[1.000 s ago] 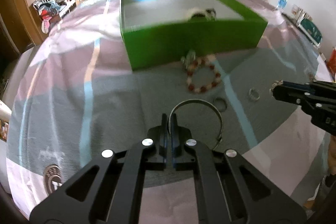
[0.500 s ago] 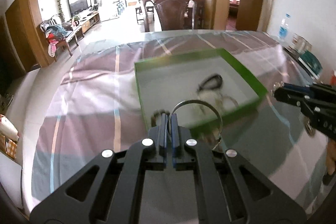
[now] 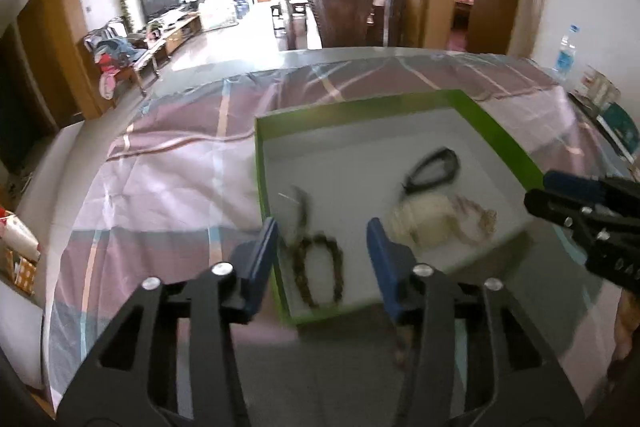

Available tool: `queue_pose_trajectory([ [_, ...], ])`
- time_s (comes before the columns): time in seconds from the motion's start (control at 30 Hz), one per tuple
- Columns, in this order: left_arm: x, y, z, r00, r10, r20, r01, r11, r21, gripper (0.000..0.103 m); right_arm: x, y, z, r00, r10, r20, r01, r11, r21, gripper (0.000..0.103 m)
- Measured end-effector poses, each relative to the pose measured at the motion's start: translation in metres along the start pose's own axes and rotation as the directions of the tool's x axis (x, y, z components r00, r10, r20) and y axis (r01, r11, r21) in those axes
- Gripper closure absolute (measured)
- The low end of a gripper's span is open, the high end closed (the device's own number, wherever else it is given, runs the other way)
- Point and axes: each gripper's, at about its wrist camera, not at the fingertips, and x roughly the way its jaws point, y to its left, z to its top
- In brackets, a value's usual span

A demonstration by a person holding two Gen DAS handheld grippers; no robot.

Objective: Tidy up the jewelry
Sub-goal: 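Carry the silver bangle into the green box with the left tool while the right drops the ring, then move the left tool to the red-white bead bracelet while the right grasps jade charms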

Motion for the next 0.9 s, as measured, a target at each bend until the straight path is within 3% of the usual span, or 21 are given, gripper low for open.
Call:
queue_pose_trajectory([
  [0.1,-0.014,-0.006,-0.023,0.999,-0.036,-0.033,0.037,0.999,0.029,0.057,-0.008,0.005,-0.02,0.998,0.041,-0.047,-0.042,0.999,-0.023,0.061],
  [0.23,0.0,-0.027,-0.056,0.988,-0.077,-0.131,0.09,0.991,0.098,0.058,0.01,0.006,-0.044,0.99,0.01,-0.138,-0.014,0.999,-0.029,0.061],
  [0.47,0.033,-0.047,-0.068,0.97,-0.141,-0.2,0.165,0.98,0.11,0.066,0.029,0.001,-0.067,0.979,0.042,-0.198,-0.037,0.999,0.029,0.061],
  [0.57,0.044,-0.047,-0.069,0.967,-0.147,-0.208,0.169,0.981,0.091,0.07,0.029,0.003,-0.073,0.978,0.048,-0.201,-0.043,0.999,0.03,0.061],
  [0.63,0.051,-0.049,-0.073,0.961,-0.131,-0.243,0.16,0.982,0.104,0.094,0.03,0.001,-0.073,0.978,0.048,-0.203,-0.042,0.999,0.035,0.061],
  [0.9,0.025,-0.034,-0.1,0.955,-0.094,-0.282,0.137,0.981,0.139,0.095,0.025,-0.001,-0.075,0.978,0.055,-0.203,-0.047,0.998,0.044,0.061],
])
